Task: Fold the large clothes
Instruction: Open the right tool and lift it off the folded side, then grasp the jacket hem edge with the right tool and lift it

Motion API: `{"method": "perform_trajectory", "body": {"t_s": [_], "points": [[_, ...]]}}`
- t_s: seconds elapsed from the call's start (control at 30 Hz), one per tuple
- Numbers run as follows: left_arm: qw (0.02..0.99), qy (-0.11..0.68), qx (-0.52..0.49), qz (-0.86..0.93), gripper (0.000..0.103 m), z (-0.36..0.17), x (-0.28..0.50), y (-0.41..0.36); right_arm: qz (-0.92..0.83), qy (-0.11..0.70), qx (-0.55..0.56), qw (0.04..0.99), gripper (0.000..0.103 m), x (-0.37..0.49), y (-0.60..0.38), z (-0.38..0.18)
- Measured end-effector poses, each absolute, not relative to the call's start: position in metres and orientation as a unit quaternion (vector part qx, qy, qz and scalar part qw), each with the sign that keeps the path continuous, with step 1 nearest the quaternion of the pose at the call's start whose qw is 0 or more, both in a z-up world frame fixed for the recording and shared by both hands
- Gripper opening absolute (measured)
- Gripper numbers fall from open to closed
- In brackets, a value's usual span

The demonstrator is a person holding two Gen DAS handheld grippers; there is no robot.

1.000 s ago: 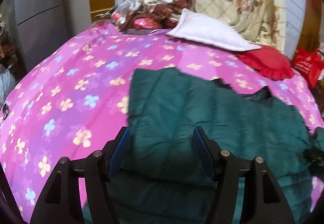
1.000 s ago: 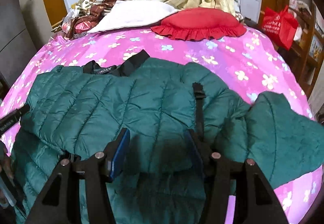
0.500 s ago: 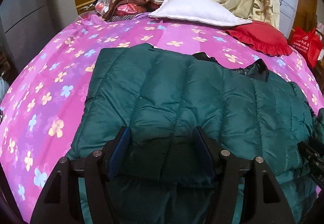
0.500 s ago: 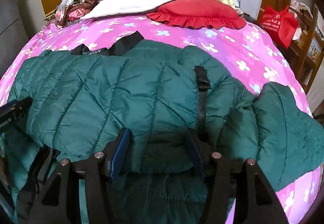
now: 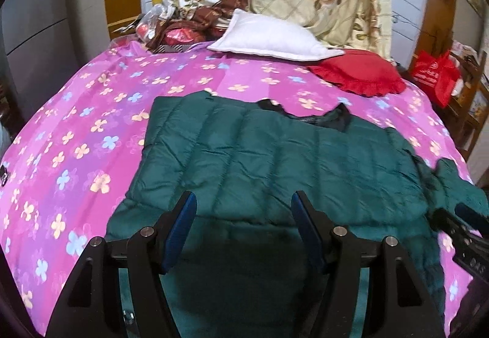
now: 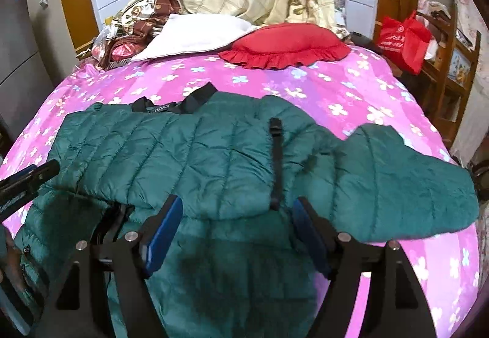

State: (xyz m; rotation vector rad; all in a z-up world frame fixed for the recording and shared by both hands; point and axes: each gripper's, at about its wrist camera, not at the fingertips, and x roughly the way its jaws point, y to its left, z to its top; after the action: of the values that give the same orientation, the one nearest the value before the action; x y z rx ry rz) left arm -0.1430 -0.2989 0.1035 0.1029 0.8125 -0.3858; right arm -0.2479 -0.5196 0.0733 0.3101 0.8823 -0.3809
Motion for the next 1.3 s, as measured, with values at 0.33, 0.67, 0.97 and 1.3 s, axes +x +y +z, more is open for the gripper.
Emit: {"method": "perform_trajectory", "body": {"t_s": [0.33,0.67,0.97,1.3], "points": [[0.897,0.382,0.049,-0.217,0.042,0.120,-0.183,-0.316,-0.222,0.411,0.147,0.872,0.079,-0.294,-0.543,0.087],[0.892,0.386,0.041,-0.233,0.042,0.123,-0.205,-0.336,-0.257,0.403,0.168,0.862,0.080,-0.337,-0.581,0.083],[0.888,0.390,0.043,-0.240,0.042,0.119,-0.214,-0.354,-0.304,0.397,0.190,0.845,0.080,-0.373,-0.629,0.071],[0.890,0.389,0.047,-0.233,0.042,0.114,-0.209,-0.354,-0.354,0.394,0.214,0.821,0.080,-0.398,-0.678,0.052]]}}
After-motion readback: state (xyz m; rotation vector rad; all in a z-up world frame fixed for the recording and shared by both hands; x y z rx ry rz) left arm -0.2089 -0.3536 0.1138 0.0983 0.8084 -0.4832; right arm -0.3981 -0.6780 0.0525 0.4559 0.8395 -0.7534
